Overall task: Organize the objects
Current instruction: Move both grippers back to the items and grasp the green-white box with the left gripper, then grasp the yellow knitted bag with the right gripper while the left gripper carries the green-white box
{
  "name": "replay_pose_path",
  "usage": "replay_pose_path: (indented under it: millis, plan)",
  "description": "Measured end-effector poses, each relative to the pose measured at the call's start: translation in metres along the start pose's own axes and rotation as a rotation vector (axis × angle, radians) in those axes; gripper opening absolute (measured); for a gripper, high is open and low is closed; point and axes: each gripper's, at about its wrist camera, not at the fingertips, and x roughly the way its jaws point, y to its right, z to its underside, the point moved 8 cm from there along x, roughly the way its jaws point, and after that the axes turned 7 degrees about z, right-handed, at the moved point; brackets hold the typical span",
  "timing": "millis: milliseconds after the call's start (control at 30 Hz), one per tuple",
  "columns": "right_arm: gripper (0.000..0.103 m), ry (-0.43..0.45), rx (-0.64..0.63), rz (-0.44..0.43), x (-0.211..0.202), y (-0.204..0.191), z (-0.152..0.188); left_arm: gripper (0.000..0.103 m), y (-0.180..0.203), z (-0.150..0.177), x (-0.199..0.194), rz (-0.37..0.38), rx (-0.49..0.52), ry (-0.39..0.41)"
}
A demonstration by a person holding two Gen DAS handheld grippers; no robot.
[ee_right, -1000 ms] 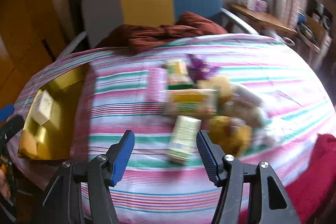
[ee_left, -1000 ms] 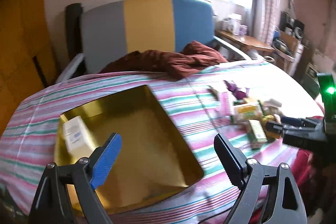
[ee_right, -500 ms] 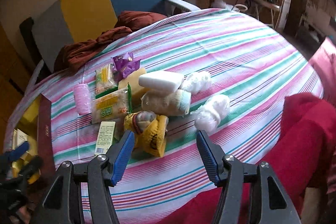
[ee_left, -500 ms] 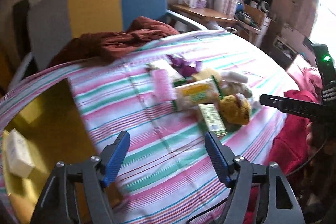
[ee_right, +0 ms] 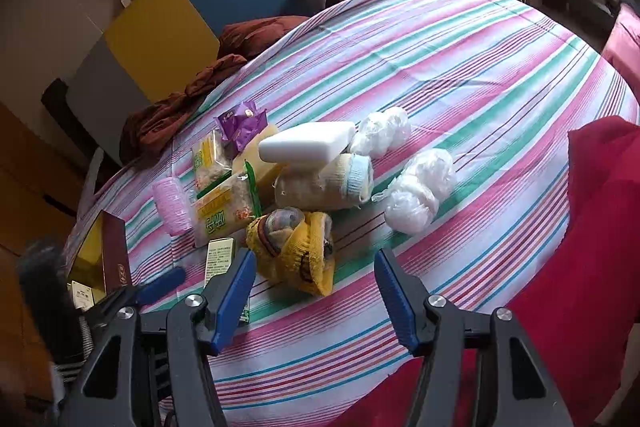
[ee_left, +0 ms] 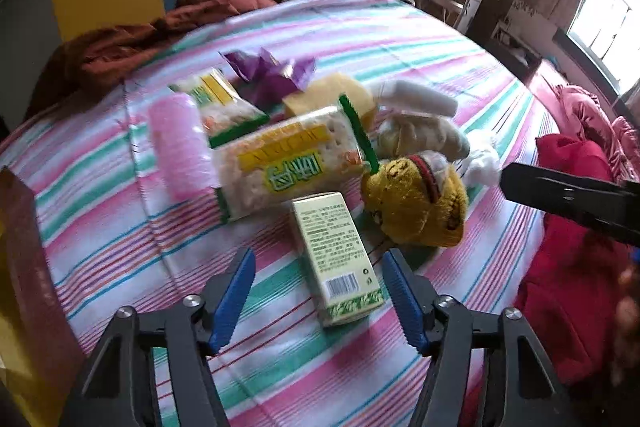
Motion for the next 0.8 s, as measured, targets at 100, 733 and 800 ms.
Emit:
replay_pose_path:
  millis: [100, 733, 800]
  plan:
    - [0.062, -0.013, -0.009, -0.001, 0.002, -0.002, 0.001, 0.032, -0.001, 0.005, 0.010, 0.018, 0.001, -0.028]
    - [0.076, -0.131, -0.162, 0.241, 0.068, -0.041, -0.004, 0.031, -0.039, 0.071, -0.036, -0.005, -0.111, 0.063]
    - [0.075, -0.155, -0.152, 0.254, 0.080, -0.033, 0.001, 0.031, -0.039, 0.072, -0.037, -0.005, -0.112, 0.073]
